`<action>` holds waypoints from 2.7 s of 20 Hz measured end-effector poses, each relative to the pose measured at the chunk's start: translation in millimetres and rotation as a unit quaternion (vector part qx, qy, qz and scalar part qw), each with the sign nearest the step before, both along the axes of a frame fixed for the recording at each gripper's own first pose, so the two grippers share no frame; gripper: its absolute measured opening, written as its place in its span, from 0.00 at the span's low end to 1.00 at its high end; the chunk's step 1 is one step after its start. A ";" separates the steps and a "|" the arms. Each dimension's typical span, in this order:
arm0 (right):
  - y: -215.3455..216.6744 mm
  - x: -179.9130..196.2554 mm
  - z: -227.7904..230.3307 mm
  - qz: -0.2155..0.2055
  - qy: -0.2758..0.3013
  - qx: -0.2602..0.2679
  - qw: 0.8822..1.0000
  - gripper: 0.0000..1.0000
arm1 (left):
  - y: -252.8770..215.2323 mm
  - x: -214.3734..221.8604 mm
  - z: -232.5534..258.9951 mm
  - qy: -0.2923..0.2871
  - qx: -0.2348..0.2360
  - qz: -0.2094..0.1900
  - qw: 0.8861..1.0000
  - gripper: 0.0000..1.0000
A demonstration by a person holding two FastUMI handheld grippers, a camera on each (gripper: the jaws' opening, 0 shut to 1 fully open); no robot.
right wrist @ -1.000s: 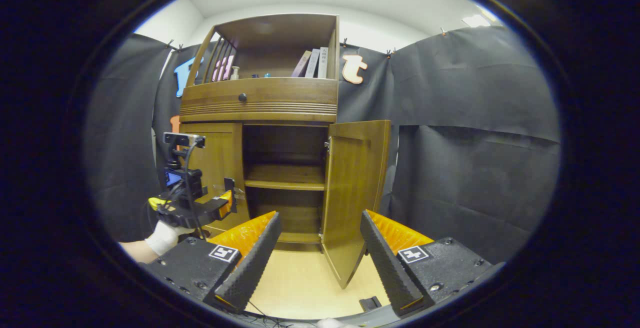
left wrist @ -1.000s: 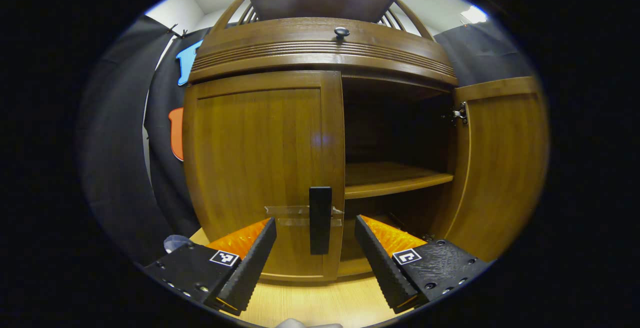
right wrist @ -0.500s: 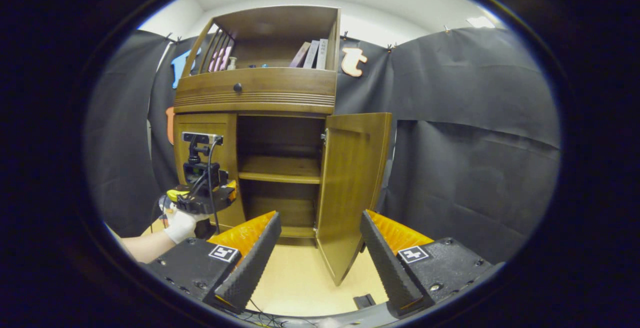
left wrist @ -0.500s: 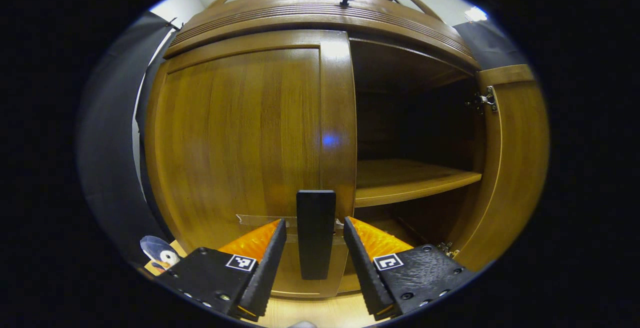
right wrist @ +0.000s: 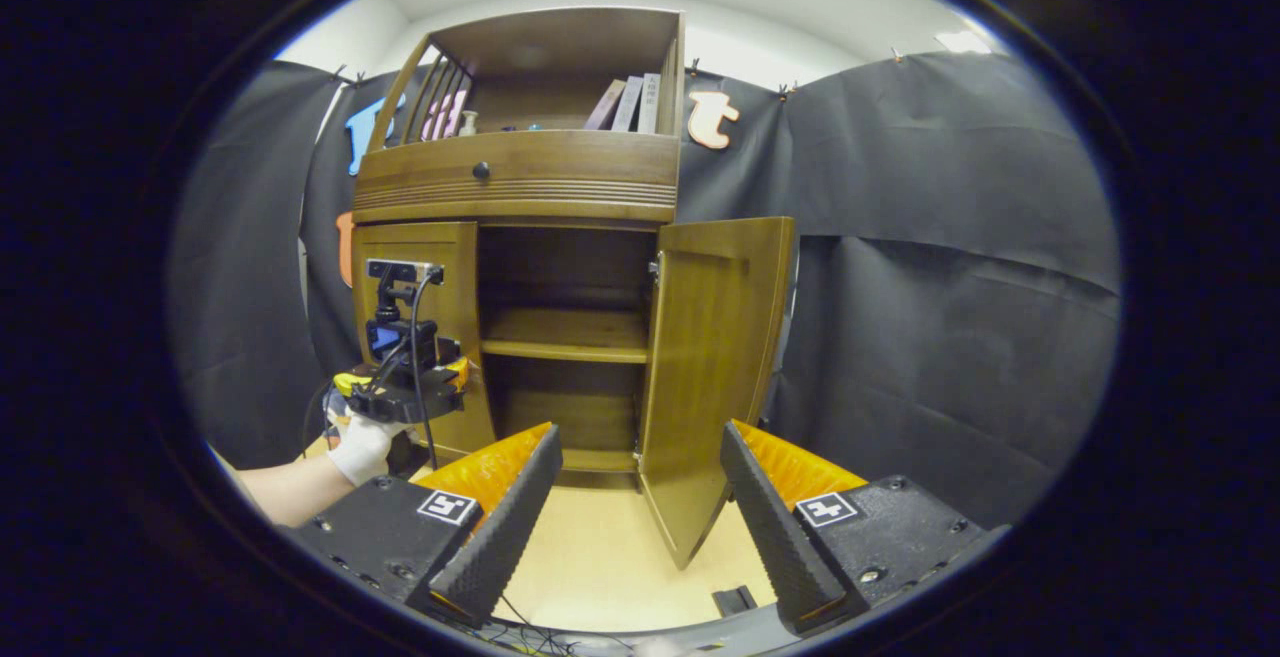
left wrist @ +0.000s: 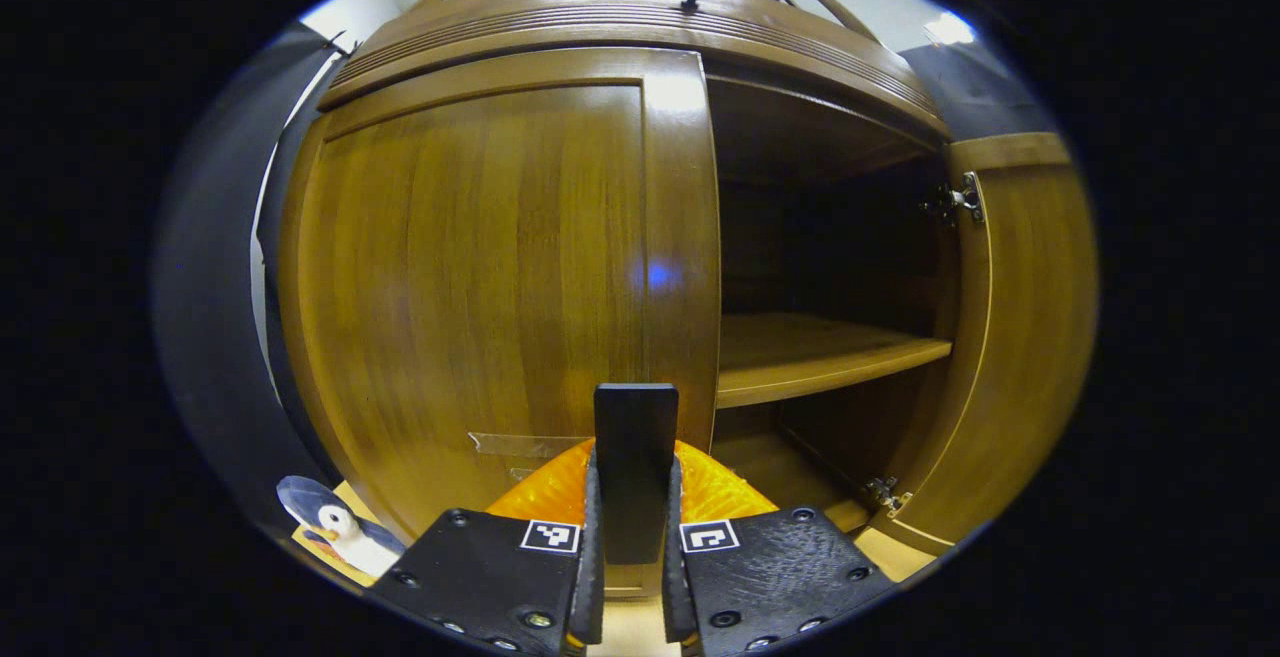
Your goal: Open the right door of the double-door shoe cabinet with the right hand, and open the left door with the left hand.
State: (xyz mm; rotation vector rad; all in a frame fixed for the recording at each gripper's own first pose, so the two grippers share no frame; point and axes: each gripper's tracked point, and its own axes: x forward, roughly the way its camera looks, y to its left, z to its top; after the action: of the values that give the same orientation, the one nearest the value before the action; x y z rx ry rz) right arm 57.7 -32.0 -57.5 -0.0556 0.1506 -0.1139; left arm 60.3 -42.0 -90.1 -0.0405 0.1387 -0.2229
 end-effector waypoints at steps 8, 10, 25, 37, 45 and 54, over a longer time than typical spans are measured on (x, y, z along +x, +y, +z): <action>24.1 -4.5 -2.7 0.035 -0.001 0.006 0.999 1.00 | 25.9 -62.6 2.5 -0.005 -0.013 -0.035 0.999 0.22; 31.7 -5.9 -3.4 0.047 -0.002 0.007 0.999 1.00 | 39.9 -83.5 2.1 -0.006 -0.008 -0.035 0.999 0.22; 79.7 -15.3 -17.4 0.117 0.008 0.023 0.993 1.00 | 174.3 -169.2 -2.6 0.004 0.011 0.053 0.999 0.11; 77.7 -25.2 -17.9 0.125 0.005 0.031 0.992 1.00 | 246.7 -173.1 -7.8 -0.007 0.013 0.080 0.997 0.00; 83.7 -25.7 -22.3 0.134 0.016 0.028 0.990 1.00 | 268.3 -168.6 -9.7 -0.020 0.000 0.033 0.999 0.00; 96.0 -28.6 -25.5 0.155 0.025 0.019 0.987 1.00 | 289.9 -160.7 -13.4 -0.027 -0.014 -0.032 0.999 0.00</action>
State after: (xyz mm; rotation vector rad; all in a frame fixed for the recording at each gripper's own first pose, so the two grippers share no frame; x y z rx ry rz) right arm 29.1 64.1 -83.0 -0.0438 0.1930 0.2002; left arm -100.4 247.8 -103.5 -0.0570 0.0830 -0.2893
